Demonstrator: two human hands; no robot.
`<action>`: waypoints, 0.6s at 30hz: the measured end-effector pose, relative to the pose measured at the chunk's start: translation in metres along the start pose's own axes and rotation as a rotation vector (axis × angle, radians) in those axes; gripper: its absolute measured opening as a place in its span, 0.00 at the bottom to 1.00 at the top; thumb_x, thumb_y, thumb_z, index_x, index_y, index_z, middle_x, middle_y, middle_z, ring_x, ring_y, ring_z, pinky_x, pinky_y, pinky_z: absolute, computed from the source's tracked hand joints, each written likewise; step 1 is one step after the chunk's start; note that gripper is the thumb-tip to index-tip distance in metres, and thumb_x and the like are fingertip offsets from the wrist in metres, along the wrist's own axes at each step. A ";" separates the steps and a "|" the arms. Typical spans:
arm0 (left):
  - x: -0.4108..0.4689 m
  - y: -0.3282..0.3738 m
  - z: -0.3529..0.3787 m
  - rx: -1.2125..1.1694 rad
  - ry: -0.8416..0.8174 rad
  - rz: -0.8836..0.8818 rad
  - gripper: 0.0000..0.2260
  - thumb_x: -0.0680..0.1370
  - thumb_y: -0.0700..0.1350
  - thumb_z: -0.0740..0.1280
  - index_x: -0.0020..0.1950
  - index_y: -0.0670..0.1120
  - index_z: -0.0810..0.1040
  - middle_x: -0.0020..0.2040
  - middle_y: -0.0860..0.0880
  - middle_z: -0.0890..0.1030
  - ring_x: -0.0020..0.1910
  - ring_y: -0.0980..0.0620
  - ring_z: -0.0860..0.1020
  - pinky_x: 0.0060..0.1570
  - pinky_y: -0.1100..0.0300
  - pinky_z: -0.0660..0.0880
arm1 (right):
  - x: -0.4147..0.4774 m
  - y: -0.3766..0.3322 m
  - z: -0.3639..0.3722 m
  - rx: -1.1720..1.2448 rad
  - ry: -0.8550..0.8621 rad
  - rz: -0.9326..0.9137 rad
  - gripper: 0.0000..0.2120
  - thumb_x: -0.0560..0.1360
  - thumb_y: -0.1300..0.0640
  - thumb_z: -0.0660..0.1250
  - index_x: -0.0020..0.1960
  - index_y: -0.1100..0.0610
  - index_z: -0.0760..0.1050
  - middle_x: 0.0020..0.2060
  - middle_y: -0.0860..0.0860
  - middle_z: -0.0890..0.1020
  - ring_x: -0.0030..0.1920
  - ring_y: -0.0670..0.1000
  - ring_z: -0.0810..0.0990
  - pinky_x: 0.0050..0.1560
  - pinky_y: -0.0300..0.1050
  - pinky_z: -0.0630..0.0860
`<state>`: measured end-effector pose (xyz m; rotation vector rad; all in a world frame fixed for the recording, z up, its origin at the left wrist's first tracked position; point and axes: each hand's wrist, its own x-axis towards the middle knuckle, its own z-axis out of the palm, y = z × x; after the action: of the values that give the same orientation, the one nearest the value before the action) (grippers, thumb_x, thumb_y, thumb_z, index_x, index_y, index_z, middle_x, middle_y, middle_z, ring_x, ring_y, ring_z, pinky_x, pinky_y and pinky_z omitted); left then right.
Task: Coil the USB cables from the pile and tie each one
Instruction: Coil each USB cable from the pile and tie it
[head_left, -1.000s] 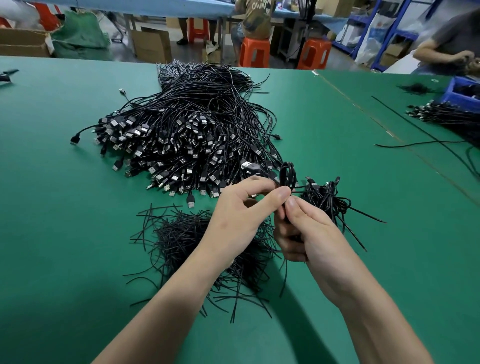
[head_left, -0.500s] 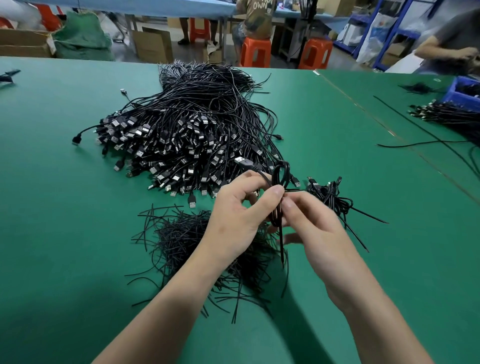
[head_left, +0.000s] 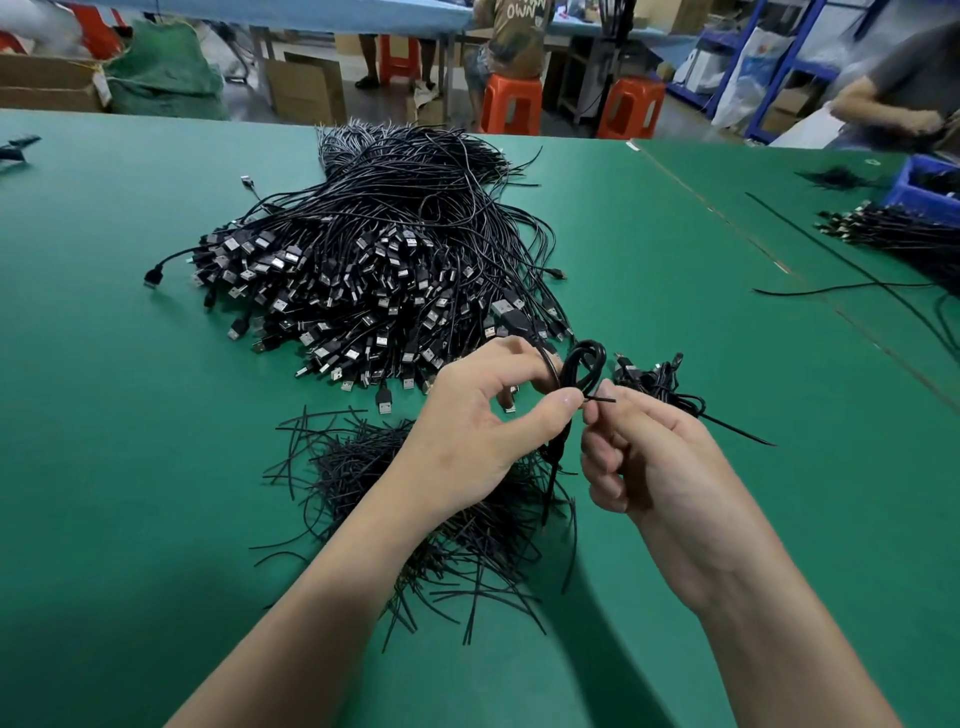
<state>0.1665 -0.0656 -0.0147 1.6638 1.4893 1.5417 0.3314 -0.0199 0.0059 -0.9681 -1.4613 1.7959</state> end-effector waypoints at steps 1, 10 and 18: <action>0.000 -0.001 -0.001 0.026 -0.009 0.012 0.11 0.78 0.50 0.70 0.47 0.42 0.85 0.47 0.49 0.82 0.48 0.56 0.76 0.52 0.59 0.73 | 0.001 0.000 -0.001 0.003 -0.012 0.023 0.17 0.83 0.49 0.63 0.36 0.51 0.77 0.28 0.49 0.67 0.26 0.48 0.63 0.27 0.38 0.60; 0.000 -0.005 -0.005 0.323 -0.042 0.153 0.13 0.78 0.51 0.70 0.50 0.41 0.86 0.49 0.49 0.81 0.52 0.46 0.76 0.58 0.52 0.73 | 0.005 0.002 -0.006 -0.027 -0.049 0.147 0.21 0.83 0.47 0.60 0.33 0.49 0.76 0.26 0.48 0.67 0.25 0.47 0.60 0.24 0.38 0.57; 0.000 -0.008 -0.005 0.364 -0.068 0.139 0.15 0.79 0.53 0.68 0.51 0.42 0.85 0.49 0.49 0.81 0.52 0.47 0.76 0.56 0.51 0.73 | 0.008 0.013 0.002 -0.062 0.047 0.064 0.20 0.83 0.48 0.62 0.32 0.49 0.67 0.27 0.49 0.62 0.26 0.47 0.55 0.24 0.38 0.55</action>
<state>0.1593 -0.0651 -0.0199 2.0398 1.7279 1.3218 0.3251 -0.0172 -0.0082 -1.0924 -1.4798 1.7703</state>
